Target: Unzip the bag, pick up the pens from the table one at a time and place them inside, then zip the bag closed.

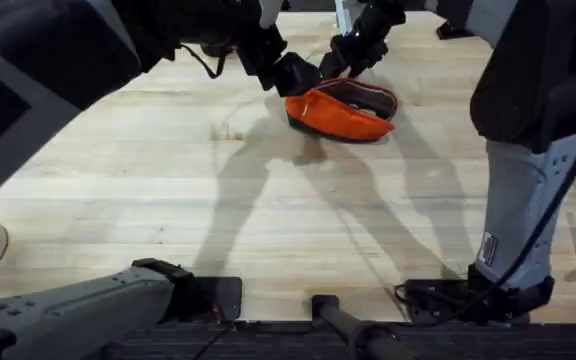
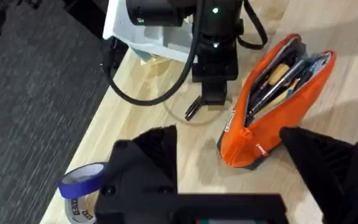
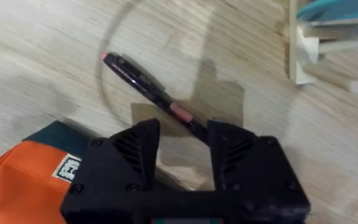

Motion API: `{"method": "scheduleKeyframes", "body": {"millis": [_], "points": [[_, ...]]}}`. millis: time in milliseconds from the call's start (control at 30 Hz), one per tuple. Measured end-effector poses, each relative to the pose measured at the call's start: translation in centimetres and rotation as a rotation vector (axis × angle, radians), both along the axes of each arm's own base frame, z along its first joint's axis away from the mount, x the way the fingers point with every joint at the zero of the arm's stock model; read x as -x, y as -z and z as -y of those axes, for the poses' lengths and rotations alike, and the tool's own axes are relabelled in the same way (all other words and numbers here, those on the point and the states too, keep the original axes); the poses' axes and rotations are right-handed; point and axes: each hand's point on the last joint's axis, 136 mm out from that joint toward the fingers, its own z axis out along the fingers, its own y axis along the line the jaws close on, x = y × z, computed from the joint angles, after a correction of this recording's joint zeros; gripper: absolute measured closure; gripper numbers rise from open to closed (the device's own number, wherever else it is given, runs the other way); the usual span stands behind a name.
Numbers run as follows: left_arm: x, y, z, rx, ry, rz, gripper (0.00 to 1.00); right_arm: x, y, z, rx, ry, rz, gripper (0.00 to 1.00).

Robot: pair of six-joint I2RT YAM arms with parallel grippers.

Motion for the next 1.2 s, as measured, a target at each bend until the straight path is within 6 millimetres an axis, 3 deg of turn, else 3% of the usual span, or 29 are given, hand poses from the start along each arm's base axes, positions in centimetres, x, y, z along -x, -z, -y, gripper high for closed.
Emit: {"method": "scheduleKeyframes", "body": {"millis": [367, 733, 900, 967, 1200], "points": [[0.0, 0.0, 0.0, 0.0, 0.0, 0.0, 0.007, -0.3, 0.0, 0.8, 0.007, 0.016, 0.004, 0.956], [0.0, 0.0, 0.0, 0.0, 0.0, 0.0, 0.006, -0.5, 0.0, 0.9, 0.025, -0.053, 0.023, 0.972], [0.0, 0.0, 0.0, 0.0, 0.0, 0.0, 0.007, -1.8, -0.4, 1.1, 0.049, -0.076, 0.086, 0.971], [0.0, 0.0, 0.0, 0.0, 0.0, 0.0, 0.007, -3.6, -1.6, 0.8, 0.064, -0.127, 0.171, 0.971], [0.0, 0.0, 0.0, 0.0, 0.0, 0.0, 0.007, -4.3, -2.7, 0.7, 0.078, -0.18, 0.212, 0.971]]}}
